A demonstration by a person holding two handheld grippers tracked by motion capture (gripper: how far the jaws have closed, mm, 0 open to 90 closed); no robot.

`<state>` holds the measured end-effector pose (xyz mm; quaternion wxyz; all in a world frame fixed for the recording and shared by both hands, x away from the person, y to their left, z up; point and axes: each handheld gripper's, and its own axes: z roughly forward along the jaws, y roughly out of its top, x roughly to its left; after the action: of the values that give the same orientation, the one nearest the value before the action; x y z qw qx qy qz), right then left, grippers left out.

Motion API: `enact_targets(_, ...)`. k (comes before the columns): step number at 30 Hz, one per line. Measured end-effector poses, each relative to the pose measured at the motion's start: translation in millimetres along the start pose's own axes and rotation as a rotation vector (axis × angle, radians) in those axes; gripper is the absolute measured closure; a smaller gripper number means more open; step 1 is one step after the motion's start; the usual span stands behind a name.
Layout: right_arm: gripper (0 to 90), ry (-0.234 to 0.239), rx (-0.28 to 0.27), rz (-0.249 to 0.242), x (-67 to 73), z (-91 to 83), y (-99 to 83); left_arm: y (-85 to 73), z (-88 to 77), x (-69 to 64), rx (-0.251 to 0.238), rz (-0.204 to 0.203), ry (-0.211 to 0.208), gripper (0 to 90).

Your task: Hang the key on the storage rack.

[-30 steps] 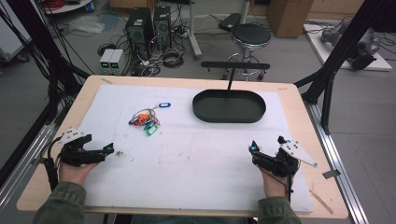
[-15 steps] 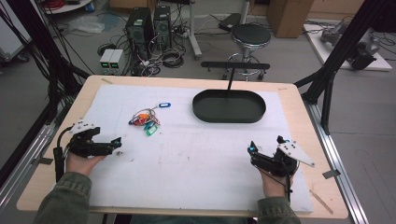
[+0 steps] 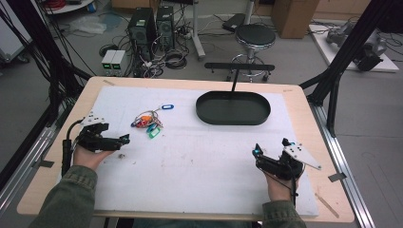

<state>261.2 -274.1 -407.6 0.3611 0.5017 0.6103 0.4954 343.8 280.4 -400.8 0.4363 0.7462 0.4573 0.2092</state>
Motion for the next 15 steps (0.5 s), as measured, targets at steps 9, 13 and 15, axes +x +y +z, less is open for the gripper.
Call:
enact_targets(9,0.5,0.001,0.005,0.0,0.4,-0.1,-0.1,16.4,15.7,-3.9,0.046,0.041,-0.019,1.7)
enact_targets(13,0.5,0.003,0.007,0.001,0.7,0.0,-0.1,20.2,24.5,-1.9,0.075,0.05,-0.017,1.7)
enact_targets(15,0.5,0.004,0.008,0.0,0.5,0.0,0.0,23.2,28.5,-0.4,0.09,0.064,-0.017,1.7)
